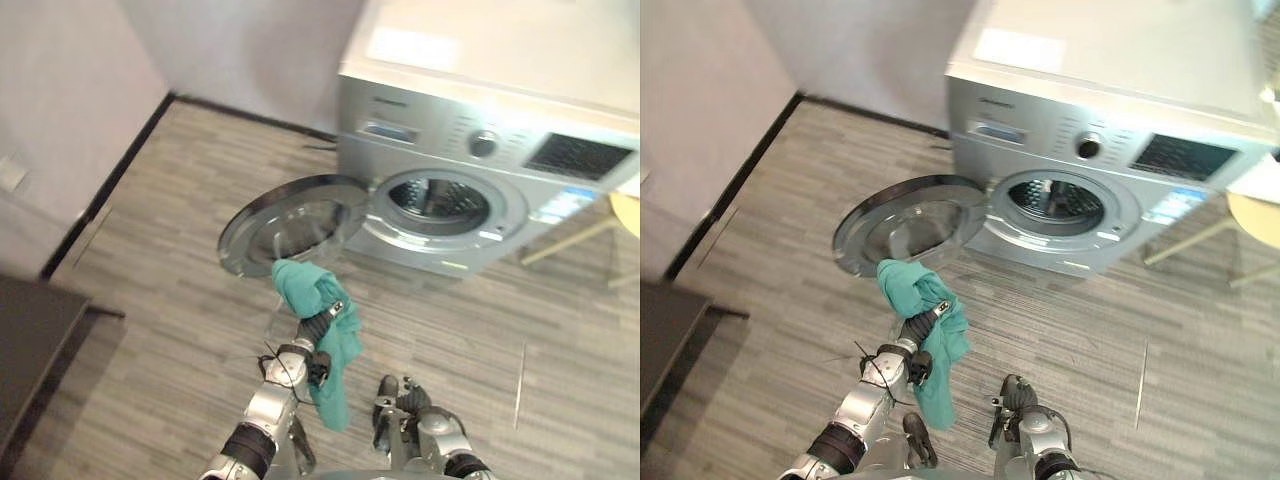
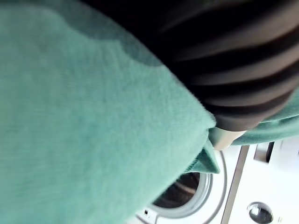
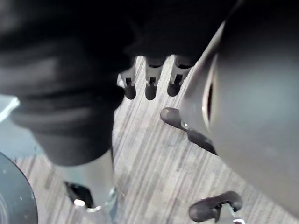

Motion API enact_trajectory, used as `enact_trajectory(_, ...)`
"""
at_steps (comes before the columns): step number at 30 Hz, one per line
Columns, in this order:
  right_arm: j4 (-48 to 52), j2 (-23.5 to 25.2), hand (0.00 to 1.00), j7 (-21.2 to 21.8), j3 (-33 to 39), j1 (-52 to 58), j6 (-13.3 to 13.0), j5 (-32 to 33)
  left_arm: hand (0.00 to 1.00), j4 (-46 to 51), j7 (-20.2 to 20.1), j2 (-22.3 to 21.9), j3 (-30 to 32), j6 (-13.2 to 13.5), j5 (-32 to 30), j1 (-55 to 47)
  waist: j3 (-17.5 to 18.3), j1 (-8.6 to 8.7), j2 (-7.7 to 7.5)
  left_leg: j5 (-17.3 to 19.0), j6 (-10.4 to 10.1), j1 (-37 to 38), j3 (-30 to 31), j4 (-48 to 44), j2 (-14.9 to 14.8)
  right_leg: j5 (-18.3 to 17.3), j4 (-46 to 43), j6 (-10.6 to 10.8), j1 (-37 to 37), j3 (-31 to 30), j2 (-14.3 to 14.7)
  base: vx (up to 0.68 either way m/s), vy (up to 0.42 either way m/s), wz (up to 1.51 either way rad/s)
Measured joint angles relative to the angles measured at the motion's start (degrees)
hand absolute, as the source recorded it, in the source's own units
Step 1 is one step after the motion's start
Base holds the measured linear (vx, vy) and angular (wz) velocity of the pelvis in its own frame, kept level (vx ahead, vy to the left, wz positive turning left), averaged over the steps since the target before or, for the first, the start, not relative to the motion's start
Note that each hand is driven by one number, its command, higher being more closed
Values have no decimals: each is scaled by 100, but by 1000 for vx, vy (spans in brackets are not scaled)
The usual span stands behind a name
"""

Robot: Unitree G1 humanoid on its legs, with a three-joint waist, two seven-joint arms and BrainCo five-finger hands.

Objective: Pick up the laundry basket with both hands and put the clothes into the washing machine.

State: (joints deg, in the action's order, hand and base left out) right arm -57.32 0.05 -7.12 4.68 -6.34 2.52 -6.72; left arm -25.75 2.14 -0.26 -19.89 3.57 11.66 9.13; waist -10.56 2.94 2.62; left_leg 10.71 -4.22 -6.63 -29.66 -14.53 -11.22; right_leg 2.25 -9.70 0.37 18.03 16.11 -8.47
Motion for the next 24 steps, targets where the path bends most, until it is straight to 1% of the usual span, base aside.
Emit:
enact_trajectory(2,-1,-61,0,-4,28,2,-2,14,100,-62,7,-54,1,3,8,131,-8,18,48,159,-84,62,-147,-109,-111,27,36,40,14,-159,127,-5,-50,-85)
enact_trajectory(3,-33,-108,0,-4,26,3,5,46,100,-127,34,-104,3,12,31,245,-13,-10,56,327,-138,57,-352,-366,-293,68,165,117,18,-253,269,-54,-83,-97)
enact_trajectory(4,-14,-167,0,-6,-3,-12,13,62,100,-224,52,-130,0,20,124,304,-25,-31,62,462,-177,73,-528,-535,-451,-111,167,139,41,-127,279,-59,-60,-103)
enact_trajectory(5,-3,-197,0,-7,-9,-5,22,62,100,-285,54,-134,-22,20,129,328,-33,-31,49,510,-199,112,-606,-565,-480,-145,46,148,96,60,206,-38,5,-89)
enact_trajectory(6,96,-249,0,-10,-11,51,23,63,100,-435,84,-141,-96,11,146,372,-51,-6,21,584,-229,163,-718,-641,-512,-132,-204,47,189,214,118,29,24,-42)
enact_trajectory(7,188,-287,0,-12,-17,106,28,62,100,-479,142,-152,-193,-1,179,379,-56,116,26,586,-230,162,-710,-651,-536,-217,-369,49,231,249,100,89,-12,-14)
enact_trajectory(8,299,-300,0,-18,-23,190,27,64,100,-494,176,-169,-263,-3,183,378,-63,190,13,575,-246,206,-724,-654,-562,-319,-573,82,283,269,85,114,-58,0)
enact_trajectory(9,408,-308,0,-16,-109,279,21,122,100,-519,196,-210,-296,-2,215,371,-69,180,-42,566,-263,317,-808,-722,-627,-550,-872,74,340,251,90,154,-101,-11)
enact_trajectory(10,457,-380,0,-10,-277,316,19,169,100,-545,211,-234,-291,-2,274,361,-87,148,-72,566,-262,330,-813,-1016,-780,-703,-1046,38,313,252,164,179,-183,-32)
enact_trajectory(11,464,-421,0,0,-504,334,15,169,100,-550,266,-245,-283,-2,390,297,-103,90,-75,548,-183,274,-750,-1686,-1170,-859,-1143,-39,152,261,333,201,-220,-29)
enact_trajectory(12,465,-436,0,4,-593,336,16,167,100,-570,318,-240,-243,-2,451,274,-113,80,-58,497,22,206,-627,-2090,-1388,-920,-1145,-99,21,276,434,240,-245,-31)
enact_trajectory(13,466,-443,0,9,-758,381,15,165,100,-613,412,-207,-196,-4,595,236,-123,66,-67,213,606,65,-426,-2798,-1750,-1024,-1079,-171,-265,315,587,268,-240,-20)
enact_trajectory(14,465,-448,0,11,-834,465,8,165,100,-639,457,-183,-204,-4,694,192,-136,58,-81,-271,959,-77,-275,-3429,-2046,-1081,-927,-268,-611,335,739,271,-243,-16)
enact_trajectory(15,459,-428,0,10,-891,465,9,165,100,-653,461,-179,-225,-5,753,195,-151,58,-102,-301,937,-183,-178,-3693,-2147,-1107,-850,-308,-758,303,782,329,-260,-8)
enact_trajectory(16,418,-459,0,-1,-910,460,16,164,100,-710,469,-203,-348,-5,801,277,-190,30,-166,-104,714,-412,-14,-4013,-2125,-1118,-742,-326,-922,266,810,315,-202,-4)
enact_trajectory(17,327,-476,0,-5,-907,456,21,171,100,-862,495,-234,-572,-7,805,459,-208,-4,-190,58,464,-624,112,-4030,-1904,-1118,-617,-327,-1059,246,753,297,-162,-2)
enact_trajectory(18,276,-477,0,-7,-908,448,19,170,100,-939,539,-265,-696,-21,805,561,-253,-13,-265,117,374,-741,130,-3958,-1756,-1118,-577,-327,-1105,239,720,197,-72,4)
enact_trajectory(21,85,-472,0,-31,-916,309,27,181,100,-1270,579,-469,-1153,-90,790,1102,-309,-18,-337,132,312,-1351,112,-3117,-986,-1116,-279,-323,-1336,307,627,154,20,17)
enact_trajectory(22,18,-464,0,-46,-918,271,21,214,100,-1325,584,-567,-1237,-91,779,1300,-316,-18,-331,109,290,-1507,-35,-2511,-714,-1112,-211,-310,-1378,364,611,158,82,13)
enact_trajectory(23,11,-463,0,-48,-919,273,20,223,100,-1329,588,-618,-1290,-90,777,1367,-316,-27,-320,-6,254,-1488,-139,-2048,-582,-1117,-191,-275,-1402,383,622,158,103,-7)
enact_trajectory(24,20,-467,0,-45,-928,295,19,225,100,-1329,639,-689,-1368,-81,772,1461,-297,-55,-250,-516,470,-1432,-250,-1164,-417,-1157,-155,-153,-1463,355,746,181,118,-11)
